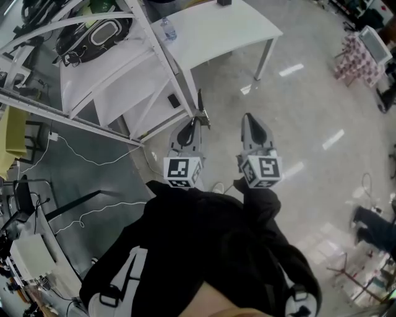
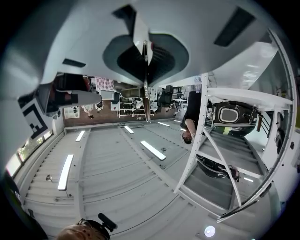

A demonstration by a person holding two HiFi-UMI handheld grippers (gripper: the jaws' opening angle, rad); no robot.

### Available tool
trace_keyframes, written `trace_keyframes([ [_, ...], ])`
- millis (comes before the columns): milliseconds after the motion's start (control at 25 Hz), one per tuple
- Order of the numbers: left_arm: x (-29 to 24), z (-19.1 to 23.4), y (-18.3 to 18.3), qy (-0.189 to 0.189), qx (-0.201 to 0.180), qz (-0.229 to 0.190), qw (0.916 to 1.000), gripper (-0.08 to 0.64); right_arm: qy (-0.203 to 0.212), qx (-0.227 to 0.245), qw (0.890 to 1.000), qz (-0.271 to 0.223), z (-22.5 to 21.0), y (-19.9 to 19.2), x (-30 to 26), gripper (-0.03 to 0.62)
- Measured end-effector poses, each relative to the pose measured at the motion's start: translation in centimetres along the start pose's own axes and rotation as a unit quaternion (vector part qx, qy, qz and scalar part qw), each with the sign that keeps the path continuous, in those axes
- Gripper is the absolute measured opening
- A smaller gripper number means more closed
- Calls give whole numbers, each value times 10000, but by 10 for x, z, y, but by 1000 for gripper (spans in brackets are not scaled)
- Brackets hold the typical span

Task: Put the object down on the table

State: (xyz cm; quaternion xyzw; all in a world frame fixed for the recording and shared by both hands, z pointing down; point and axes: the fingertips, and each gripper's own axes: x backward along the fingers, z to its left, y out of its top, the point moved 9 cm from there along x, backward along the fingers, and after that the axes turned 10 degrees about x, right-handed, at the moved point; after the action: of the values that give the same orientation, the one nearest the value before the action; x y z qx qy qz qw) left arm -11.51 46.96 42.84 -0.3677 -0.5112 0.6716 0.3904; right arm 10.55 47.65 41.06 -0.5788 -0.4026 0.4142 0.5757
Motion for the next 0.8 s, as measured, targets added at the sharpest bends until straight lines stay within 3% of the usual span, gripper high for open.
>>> trace_keyframes([
  [200, -11, 0, -9, 11, -15, 134, 9999, 3, 3, -41, 10000, -4, -10, -6, -9, 2],
  [440, -63, 16, -18, -73, 109, 120, 9998, 3, 20, 35, 9999, 113, -30, -17, -51, 2],
  [800, -187, 78, -1, -323, 257, 82, 9991, 3, -148, 131, 9998, 87, -62, -12, -179, 2],
])
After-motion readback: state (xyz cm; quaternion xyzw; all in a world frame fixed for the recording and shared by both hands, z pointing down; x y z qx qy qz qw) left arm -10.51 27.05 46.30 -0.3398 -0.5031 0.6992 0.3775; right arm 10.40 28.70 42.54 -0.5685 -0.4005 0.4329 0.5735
